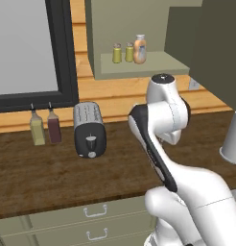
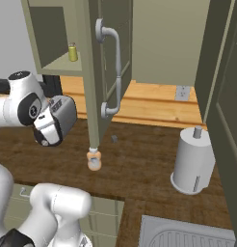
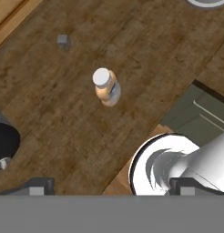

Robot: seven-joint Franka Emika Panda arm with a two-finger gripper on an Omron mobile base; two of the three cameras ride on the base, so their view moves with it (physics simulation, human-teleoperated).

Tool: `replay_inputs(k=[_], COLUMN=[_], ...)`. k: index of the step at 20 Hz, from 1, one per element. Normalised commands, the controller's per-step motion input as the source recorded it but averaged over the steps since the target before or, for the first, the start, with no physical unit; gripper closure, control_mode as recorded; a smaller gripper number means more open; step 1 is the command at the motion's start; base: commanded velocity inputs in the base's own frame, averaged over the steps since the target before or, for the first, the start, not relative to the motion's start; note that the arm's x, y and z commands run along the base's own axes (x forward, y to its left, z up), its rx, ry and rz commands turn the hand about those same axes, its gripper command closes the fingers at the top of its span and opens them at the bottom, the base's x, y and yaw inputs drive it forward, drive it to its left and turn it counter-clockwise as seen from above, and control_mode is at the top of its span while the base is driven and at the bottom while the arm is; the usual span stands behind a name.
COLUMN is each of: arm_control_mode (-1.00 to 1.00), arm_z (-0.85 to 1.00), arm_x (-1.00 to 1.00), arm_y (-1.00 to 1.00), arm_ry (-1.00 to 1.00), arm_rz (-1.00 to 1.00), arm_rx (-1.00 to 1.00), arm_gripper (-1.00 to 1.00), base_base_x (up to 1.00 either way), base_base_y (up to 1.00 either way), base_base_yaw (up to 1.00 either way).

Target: Put the shaker and condiment bottle from the counter next to their counterparts in the cabinet.

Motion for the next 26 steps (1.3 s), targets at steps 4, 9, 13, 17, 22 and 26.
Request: replay_inputs(k=[4, 9, 13, 17, 22, 26], arm_control_mode=[-1.0, -1.0, -1.0, -1.0, -1.0, -1.0], arm_z=[0.0, 0.0, 0.0, 0.0, 0.0, -0.11], arm_x=[0.34, 0.41, 0.37, 0.26, 0.19, 0.03], arm_y=[-0.22, -0.36, -0.35, -0.3, -0.19, -0.01], arm_ry=[0.08, 0.04, 0.0, 0.0, 0.0, -0.03], arm_rz=[0.0, 0.0, 0.0, 0.0, 0.0, 0.0], arm_rx=[0.01, 0.0, 0.0, 0.0, 0.0, -0.05], arm_gripper=[-1.0, -1.0, -1.0, -1.0, -1.0, -1.0], base_base_x=[0.0, 0.0, 0.0, 0.0, 0.0, 0.0], base_base_y=[0.0, 0.0, 0.0, 0.0, 0.0, 0.0], base_base_yaw=[0.0, 0.0, 0.0, 0.0, 0.0, 0.0])
